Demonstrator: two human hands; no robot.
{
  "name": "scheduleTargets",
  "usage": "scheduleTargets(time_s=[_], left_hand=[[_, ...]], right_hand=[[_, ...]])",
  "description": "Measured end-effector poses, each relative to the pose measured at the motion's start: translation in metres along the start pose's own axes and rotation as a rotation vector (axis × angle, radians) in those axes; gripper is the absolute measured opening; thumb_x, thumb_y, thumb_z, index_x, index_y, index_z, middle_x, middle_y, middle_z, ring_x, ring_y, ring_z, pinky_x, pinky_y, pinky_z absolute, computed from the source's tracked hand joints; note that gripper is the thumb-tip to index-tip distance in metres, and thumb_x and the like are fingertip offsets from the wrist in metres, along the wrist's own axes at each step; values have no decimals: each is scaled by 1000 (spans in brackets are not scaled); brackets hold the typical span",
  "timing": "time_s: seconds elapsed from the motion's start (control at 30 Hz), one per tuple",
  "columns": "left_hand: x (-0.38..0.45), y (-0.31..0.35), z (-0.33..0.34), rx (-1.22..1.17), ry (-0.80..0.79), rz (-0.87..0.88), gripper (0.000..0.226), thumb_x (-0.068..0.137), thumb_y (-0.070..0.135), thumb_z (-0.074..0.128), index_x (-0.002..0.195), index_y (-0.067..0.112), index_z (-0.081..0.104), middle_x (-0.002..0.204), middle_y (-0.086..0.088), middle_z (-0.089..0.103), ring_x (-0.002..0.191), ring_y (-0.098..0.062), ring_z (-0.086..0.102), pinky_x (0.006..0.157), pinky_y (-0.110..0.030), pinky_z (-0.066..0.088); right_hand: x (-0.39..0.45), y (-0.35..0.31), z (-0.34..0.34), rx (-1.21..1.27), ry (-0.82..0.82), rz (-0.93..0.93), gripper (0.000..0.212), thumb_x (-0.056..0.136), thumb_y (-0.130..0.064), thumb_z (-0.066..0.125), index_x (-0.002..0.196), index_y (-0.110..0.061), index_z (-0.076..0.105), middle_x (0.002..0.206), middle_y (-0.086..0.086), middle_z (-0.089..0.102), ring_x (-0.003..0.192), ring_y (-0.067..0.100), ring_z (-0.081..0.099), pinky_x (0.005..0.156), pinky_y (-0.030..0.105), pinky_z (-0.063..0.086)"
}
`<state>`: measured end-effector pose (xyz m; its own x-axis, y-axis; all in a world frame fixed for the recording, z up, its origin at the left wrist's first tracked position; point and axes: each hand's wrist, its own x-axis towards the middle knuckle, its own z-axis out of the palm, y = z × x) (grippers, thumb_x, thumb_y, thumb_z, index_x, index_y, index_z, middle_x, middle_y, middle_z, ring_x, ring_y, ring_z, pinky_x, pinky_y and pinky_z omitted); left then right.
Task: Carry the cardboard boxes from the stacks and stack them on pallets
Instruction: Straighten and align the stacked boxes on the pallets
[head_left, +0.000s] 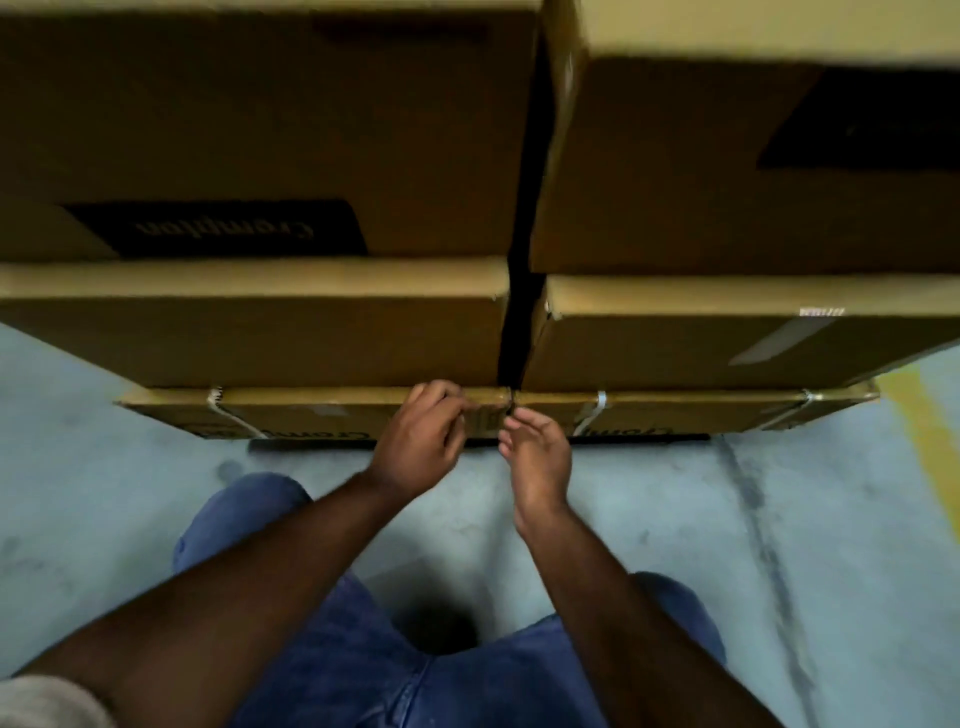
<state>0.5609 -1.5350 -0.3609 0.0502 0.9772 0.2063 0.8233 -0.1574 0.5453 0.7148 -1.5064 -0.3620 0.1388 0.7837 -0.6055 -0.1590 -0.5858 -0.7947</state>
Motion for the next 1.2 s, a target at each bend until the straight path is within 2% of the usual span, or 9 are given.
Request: scheduleTargets(time_s=[0.07, 0.13, 0.3, 0.5, 0.6, 0.73, 0.93, 1.07, 1.2], left_hand=[[-16, 21, -54, -16, -10, -78, 23, 95, 8, 59, 114, 12, 70, 111, -5, 64, 104, -26, 59, 88, -38, 50], [-31, 41, -115, -24, -24, -166, 28, 93, 5, 63, 118, 16, 70, 112, -1, 65, 105, -21, 59, 88, -38, 51], [-68, 89, -265, -94, 40, -388, 32, 92, 3, 65, 119, 20, 72, 111, 4, 65, 100, -14, 64, 85, -19, 46], [-119, 96, -379, -189, 223, -637, 27, 95, 9, 65, 118, 20, 72, 109, 9, 63, 97, -10, 62, 84, -31, 56], [-147, 64, -403, -232, 285, -684, 28, 95, 9, 66, 121, 21, 71, 111, 6, 65, 99, -10, 63, 86, -36, 58], [-187, -5, -454, -294, 340, -720, 28, 94, 6, 68, 119, 19, 72, 109, 5, 65, 97, -9, 63, 84, -35, 59], [-231, -109, -569, -294, 295, -733, 23, 94, 17, 60, 111, 18, 75, 103, 6, 66, 93, -8, 64, 84, -35, 56], [-219, -169, -643, -259, 260, -663, 24, 92, 22, 59, 109, 18, 76, 100, 7, 67, 91, -7, 64, 84, -34, 55], [-199, -236, -701, -247, 311, -637, 23, 93, 20, 60, 109, 18, 76, 102, 5, 68, 92, -10, 66, 84, -32, 56]], right_hand=[[-54, -27, 10, -87, -52, -9, 22, 100, 0, 60, 102, -20, 69, 106, 8, 74, 97, 22, 71, 85, 30, 57], [-108, -58, 25, -177, -110, -2, 22, 100, -1, 60, 102, -21, 70, 105, 6, 75, 97, 21, 71, 86, 31, 57], [-229, -131, 70, -318, -225, 11, 21, 101, -2, 58, 101, -21, 69, 102, 8, 76, 92, 23, 72, 82, 33, 56], [-334, -170, 127, -497, -363, 38, 15, 102, -7, 58, 104, -18, 69, 100, 3, 77, 89, 19, 72, 82, 30, 56], [-359, -158, 170, -564, -399, 26, 16, 102, -7, 58, 104, -16, 69, 101, 6, 77, 89, 21, 71, 79, 29, 56], [-391, -139, 261, -586, -393, 27, 13, 102, -9, 60, 107, -15, 70, 101, 6, 77, 86, 18, 71, 76, 28, 55], [-437, -124, 405, -488, -421, 60, 15, 101, -3, 58, 103, -14, 68, 99, 10, 75, 82, 19, 67, 73, 32, 51], [-451, -130, 490, -446, -448, 53, 13, 99, -2, 61, 103, -11, 69, 96, 12, 74, 74, 16, 66, 65, 28, 51], [-442, -138, 571, -425, -438, 60, 12, 103, -8, 56, 106, -13, 67, 86, 6, 74, 63, 14, 65, 60, 24, 48]])
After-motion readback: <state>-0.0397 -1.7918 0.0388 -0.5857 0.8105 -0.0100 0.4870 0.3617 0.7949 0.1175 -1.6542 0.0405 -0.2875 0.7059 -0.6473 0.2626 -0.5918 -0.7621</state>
